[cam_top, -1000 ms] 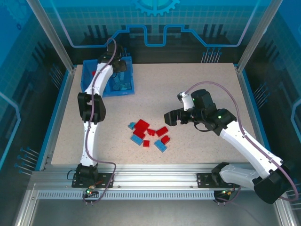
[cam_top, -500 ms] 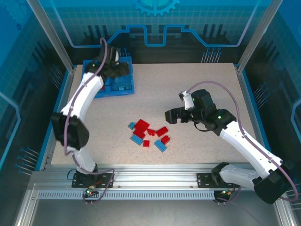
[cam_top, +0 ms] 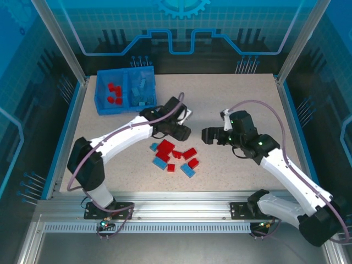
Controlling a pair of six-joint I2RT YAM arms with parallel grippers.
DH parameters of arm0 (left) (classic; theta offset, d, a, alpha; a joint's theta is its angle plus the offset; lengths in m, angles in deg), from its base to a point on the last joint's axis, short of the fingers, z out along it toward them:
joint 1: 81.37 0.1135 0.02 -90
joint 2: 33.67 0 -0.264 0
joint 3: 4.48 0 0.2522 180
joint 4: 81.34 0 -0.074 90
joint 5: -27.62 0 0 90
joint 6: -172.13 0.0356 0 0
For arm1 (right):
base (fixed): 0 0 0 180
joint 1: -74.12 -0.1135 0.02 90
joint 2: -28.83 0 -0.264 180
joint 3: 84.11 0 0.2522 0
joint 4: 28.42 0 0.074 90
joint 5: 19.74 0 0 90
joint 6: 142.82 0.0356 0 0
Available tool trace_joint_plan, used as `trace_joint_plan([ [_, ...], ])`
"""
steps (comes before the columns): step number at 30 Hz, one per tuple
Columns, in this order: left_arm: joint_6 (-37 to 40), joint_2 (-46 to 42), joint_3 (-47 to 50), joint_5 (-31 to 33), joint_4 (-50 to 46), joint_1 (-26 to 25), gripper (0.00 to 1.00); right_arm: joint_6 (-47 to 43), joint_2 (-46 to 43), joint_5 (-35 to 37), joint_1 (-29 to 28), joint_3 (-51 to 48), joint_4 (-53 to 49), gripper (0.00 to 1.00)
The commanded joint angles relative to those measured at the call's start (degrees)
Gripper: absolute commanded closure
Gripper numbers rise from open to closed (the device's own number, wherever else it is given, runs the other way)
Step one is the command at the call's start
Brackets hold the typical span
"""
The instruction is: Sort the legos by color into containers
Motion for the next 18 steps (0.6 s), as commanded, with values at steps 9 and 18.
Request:
trace_joint_plan([
  [9,8.7,14.6,-3.9,-4.9,-0.3,-4.8,0.37,3.9,-12.9,8.2,4.0,-6.4,-4.9,0.0],
  [18,9.1,20.2,-5.6,-5.5,0.1,-4.7,0.37,4.1,-11.6,6.2,4.1,-6.1,-4.7,0.0],
])
